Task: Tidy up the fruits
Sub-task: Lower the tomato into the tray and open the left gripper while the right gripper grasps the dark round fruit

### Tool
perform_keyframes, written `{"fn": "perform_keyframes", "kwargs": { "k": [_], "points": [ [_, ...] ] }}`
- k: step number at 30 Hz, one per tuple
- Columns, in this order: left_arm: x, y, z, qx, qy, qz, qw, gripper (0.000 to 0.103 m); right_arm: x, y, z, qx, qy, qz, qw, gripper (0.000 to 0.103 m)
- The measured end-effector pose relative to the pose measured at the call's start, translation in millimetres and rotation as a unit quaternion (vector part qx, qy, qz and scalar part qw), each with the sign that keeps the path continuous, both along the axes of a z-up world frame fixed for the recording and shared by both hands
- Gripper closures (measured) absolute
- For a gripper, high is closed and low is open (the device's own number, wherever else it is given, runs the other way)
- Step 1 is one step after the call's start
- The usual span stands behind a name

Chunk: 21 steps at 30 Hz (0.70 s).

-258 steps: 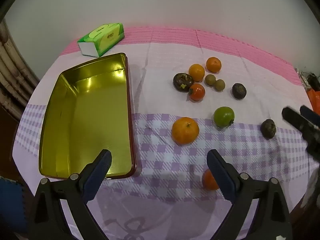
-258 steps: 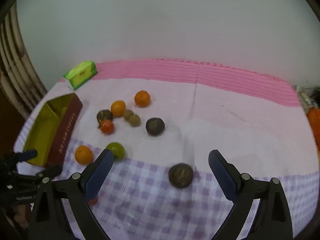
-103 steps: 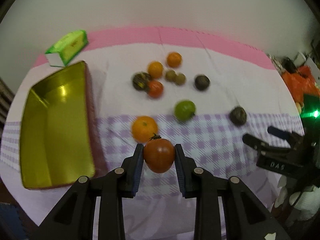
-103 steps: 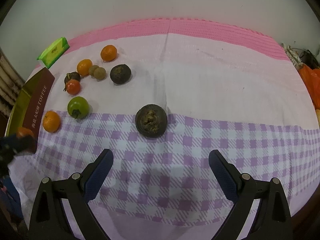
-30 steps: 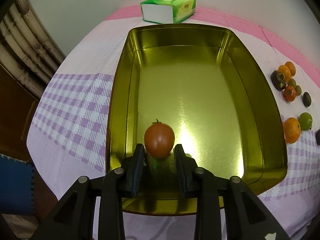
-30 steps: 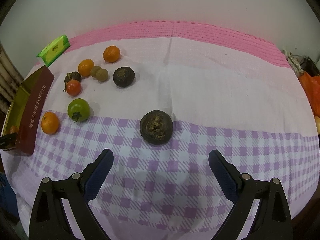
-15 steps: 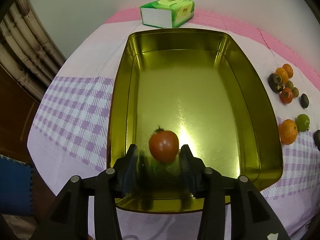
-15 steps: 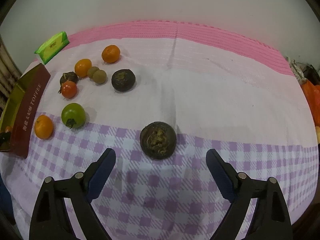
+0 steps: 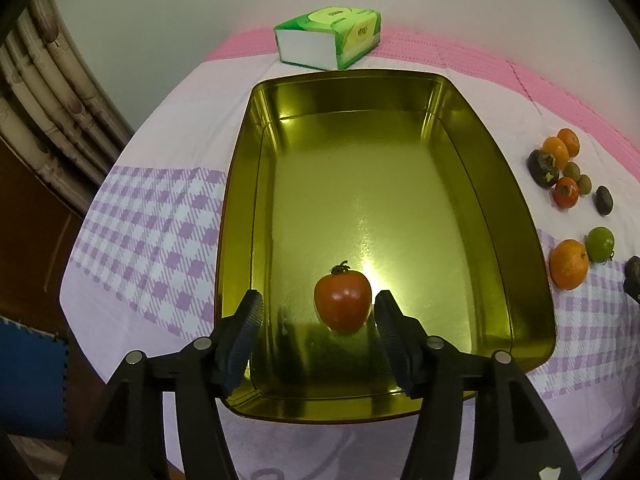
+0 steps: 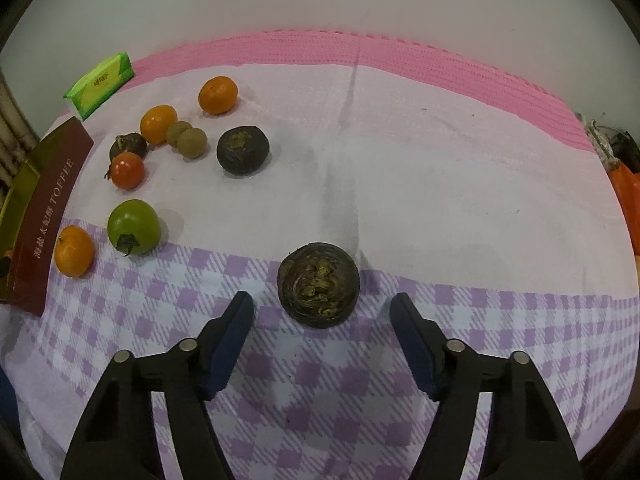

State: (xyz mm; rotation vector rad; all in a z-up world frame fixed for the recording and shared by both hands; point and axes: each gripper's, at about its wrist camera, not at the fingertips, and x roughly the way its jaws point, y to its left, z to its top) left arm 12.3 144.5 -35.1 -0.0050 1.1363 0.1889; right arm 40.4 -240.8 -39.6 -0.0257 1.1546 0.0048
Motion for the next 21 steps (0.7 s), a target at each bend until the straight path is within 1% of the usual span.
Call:
{"fn": "perform_keyframes", "kwargs": {
  "k": [4, 15, 18, 21],
  "points": [
    [-0.4, -0.5, 0.5, 0.002, -0.003, 0.000, 1.0000, 0.047, 1.5, 1.3, -2.6, 0.000, 0.001, -0.002, 1.000, 0.037],
    [-1.2, -2.7, 3.2, 0.001, -0.007, -0.003, 1.0000, 0.045, 2.1, 3.3, -1.7, 0.000, -0.002, -0.002, 1.000, 0.037],
    [-2.0, -2.3, 3.9, 0.001, -0.009, -0.003, 1.0000, 0.043, 1.1, 3.6, -2.1, 0.000, -0.004, -0.003, 1.000, 0.040],
    [-1.8, -2.2, 3.7, 0.000, -0.009, -0.002, 1.0000, 0.041, 3.1, 3.8, -1.3, 0.001, -0.003, -0.003, 1.000, 0.040]
  ]
}}
